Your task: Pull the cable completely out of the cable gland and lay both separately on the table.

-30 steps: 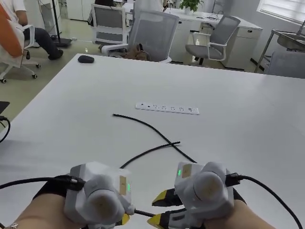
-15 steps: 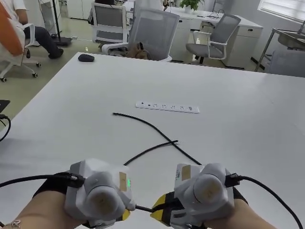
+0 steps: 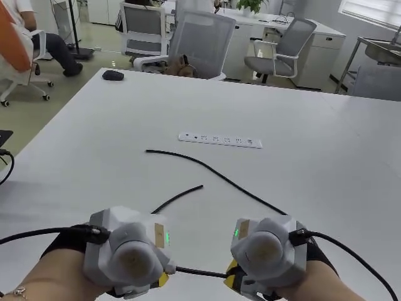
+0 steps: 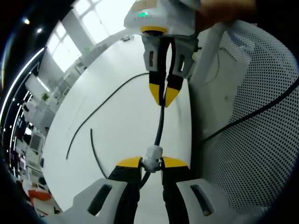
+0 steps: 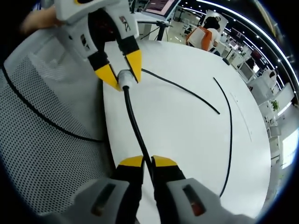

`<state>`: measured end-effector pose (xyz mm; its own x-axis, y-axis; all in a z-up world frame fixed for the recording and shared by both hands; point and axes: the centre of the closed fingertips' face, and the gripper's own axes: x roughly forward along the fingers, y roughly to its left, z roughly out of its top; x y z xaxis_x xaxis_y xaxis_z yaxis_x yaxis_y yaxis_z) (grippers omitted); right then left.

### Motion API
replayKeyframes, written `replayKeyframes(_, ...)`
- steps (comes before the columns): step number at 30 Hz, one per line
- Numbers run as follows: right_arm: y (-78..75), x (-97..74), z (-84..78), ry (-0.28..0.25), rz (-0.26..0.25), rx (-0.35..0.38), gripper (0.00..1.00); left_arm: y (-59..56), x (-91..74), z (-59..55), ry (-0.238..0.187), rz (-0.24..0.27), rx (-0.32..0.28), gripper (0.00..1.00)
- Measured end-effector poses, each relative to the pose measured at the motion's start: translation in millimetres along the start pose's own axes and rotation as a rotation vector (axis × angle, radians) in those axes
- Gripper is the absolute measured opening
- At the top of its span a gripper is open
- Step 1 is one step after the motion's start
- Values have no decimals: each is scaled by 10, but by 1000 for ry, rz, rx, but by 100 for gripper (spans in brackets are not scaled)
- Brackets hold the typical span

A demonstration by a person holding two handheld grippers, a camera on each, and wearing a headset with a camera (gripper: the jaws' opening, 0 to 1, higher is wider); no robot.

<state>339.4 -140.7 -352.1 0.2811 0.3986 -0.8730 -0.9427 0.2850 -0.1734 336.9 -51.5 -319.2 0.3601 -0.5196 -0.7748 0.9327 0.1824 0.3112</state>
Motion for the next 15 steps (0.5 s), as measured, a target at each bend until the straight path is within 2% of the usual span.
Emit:
replayKeyframes(11,-151,-28,-194,74,-60,72,5,9,-2,1,-4,2,-6,17)
replayKeyframes(14,-118,-26,-193,77,-44,68,6,7,-1,-2,-1,1,-4,17)
replayKeyframes(15,-40,-6,-164,63,2,51,7,9,0,-8,2,2,-5,17)
